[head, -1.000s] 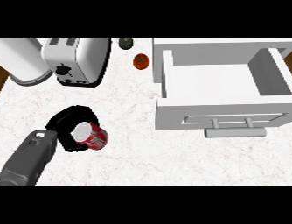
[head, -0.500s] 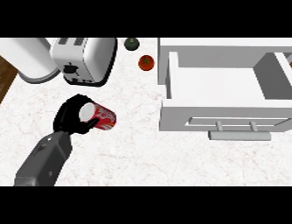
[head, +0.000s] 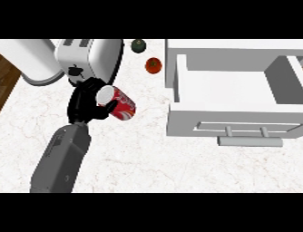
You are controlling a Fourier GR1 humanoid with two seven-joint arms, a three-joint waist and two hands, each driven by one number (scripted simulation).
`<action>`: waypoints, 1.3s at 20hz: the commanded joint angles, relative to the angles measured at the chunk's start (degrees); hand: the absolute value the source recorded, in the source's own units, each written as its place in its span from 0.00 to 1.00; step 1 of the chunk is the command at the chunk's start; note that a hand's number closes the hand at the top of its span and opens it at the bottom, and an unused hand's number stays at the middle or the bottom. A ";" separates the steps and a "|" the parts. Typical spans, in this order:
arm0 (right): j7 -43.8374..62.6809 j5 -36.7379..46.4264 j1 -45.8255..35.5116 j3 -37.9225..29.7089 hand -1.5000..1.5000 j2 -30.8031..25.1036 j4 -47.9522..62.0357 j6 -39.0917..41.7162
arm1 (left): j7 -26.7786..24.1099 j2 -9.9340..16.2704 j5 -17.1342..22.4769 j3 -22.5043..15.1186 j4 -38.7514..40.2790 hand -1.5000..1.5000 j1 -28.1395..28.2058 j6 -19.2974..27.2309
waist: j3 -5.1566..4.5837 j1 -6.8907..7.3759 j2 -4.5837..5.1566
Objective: Pick up the can, place it into the drawer and close the drawer
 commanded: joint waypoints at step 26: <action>3.56 1.47 -2.34 3.96 0.00 0.58 -1.93 -4.07 | 28.74 -1.31 -0.18 -18.34 -23.60 1.00 -17.50 30.51 | -0.12 -1.96 0.85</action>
